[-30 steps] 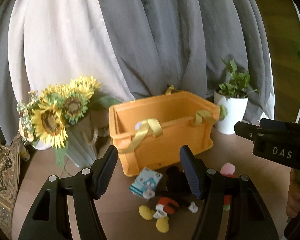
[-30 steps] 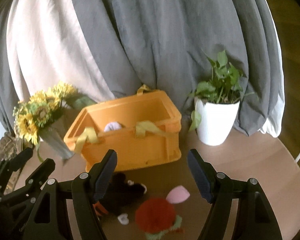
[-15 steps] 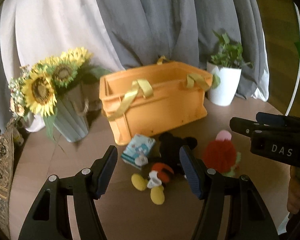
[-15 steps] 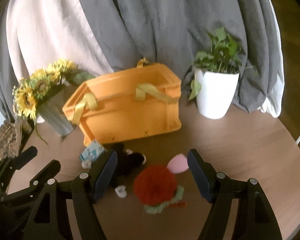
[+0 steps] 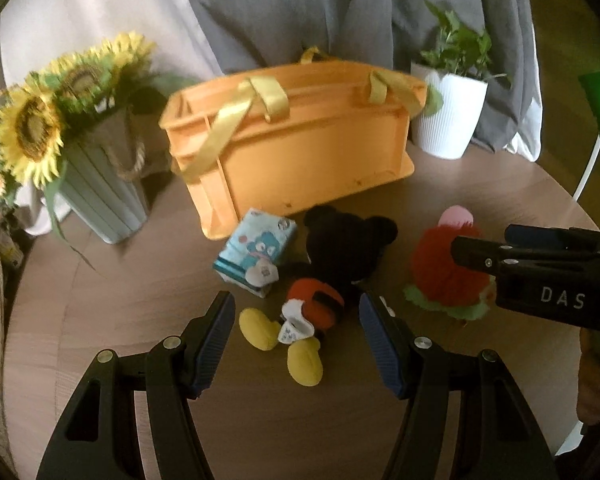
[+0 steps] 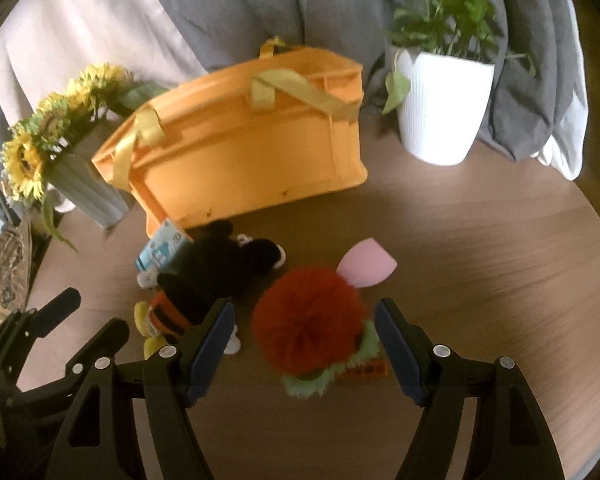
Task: Organize soft objects
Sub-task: 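Move both tools back toward the Mickey plush and red pompom toy, then grasp the Mickey plush with the left tool while the right tool grasps the red pompom, then lift the Mickey plush and red pompom and carry both over the crate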
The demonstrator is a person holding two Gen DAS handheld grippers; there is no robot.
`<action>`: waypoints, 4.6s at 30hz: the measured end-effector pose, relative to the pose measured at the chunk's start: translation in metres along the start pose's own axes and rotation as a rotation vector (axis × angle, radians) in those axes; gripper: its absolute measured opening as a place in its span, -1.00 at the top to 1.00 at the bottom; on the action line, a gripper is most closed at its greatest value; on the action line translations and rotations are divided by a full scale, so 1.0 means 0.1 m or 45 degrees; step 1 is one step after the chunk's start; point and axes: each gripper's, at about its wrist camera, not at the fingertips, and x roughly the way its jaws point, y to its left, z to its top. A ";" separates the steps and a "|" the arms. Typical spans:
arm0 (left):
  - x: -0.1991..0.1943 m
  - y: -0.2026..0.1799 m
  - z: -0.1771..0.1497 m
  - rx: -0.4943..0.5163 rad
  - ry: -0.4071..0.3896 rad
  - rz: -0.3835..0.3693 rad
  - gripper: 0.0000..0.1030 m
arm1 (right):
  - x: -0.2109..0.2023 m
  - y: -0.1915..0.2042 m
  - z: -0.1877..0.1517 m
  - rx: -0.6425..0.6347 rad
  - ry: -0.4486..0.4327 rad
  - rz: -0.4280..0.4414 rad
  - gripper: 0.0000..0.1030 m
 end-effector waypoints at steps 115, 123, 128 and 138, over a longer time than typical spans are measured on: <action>-1.23 0.18 0.96 -0.162 -0.776 0.199 0.34 | -1.16 0.29 1.09 -0.181 -0.614 0.221 0.17; -1.09 0.27 1.18 -0.151 -0.794 0.214 0.34 | -1.02 0.30 1.35 -0.174 -0.623 0.222 0.17; -0.98 0.30 1.32 -0.135 -0.791 0.215 0.34 | -0.90 0.31 1.51 -0.179 -0.626 0.215 0.17; -0.58 0.36 1.56 -0.115 -0.744 0.203 0.34 | -0.55 0.27 1.79 -0.170 -0.580 0.194 0.17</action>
